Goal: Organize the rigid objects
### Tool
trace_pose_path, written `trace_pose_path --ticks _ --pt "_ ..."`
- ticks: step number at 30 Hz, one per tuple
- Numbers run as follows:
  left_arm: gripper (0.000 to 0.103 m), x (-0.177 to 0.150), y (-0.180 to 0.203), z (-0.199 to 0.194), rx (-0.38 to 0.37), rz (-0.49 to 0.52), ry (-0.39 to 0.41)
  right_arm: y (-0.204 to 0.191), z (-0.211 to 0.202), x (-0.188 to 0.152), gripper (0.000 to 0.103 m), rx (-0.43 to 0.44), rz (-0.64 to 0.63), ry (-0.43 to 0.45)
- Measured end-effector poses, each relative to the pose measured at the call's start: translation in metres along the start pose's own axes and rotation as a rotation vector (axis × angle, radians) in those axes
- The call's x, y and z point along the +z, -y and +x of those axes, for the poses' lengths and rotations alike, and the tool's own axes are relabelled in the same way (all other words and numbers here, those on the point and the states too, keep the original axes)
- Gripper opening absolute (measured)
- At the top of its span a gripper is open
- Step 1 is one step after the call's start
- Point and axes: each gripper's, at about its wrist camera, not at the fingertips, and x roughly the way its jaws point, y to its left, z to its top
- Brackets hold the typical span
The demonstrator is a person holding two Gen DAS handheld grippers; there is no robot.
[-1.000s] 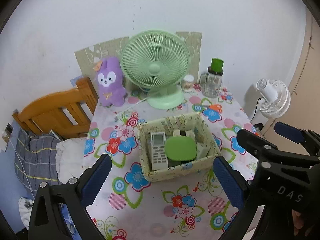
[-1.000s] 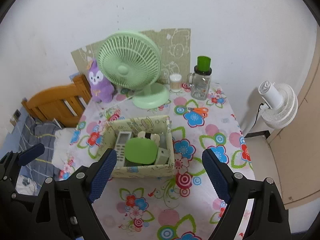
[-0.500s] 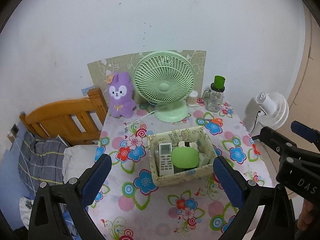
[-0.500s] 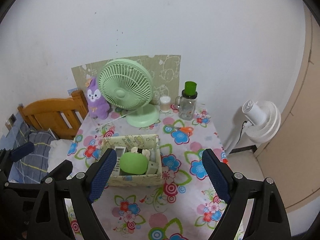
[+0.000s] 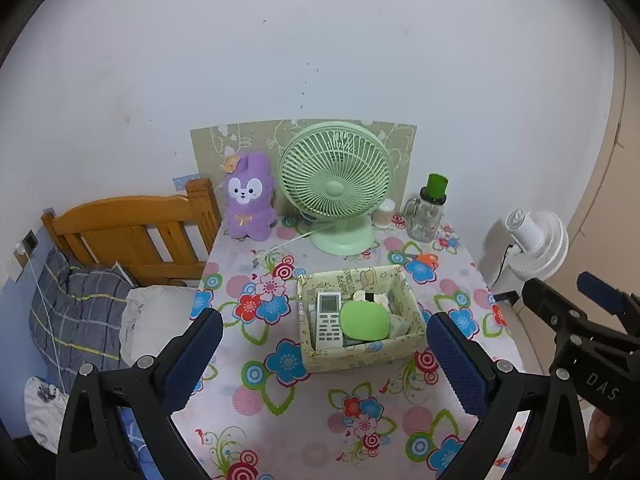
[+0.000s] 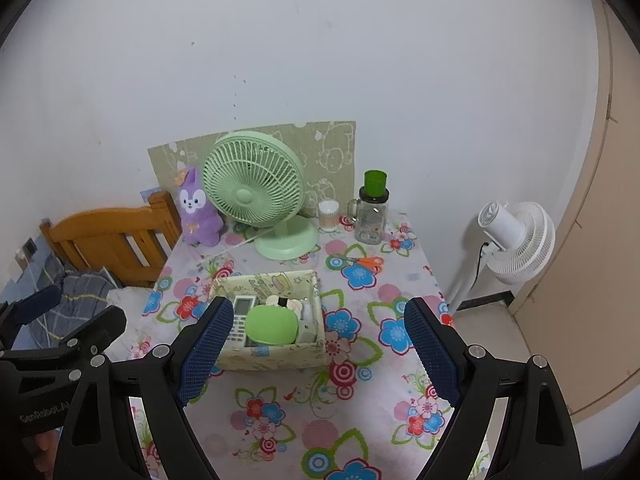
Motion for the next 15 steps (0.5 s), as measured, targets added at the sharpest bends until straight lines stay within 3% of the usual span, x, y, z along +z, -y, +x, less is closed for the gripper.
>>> trace_pose_path --ticks 15 --pt "0.103 -0.003 0.002 -0.011 0.002 -0.011 0.023 0.003 -0.011 -0.006 0.090 0.001 0.009 0.015"
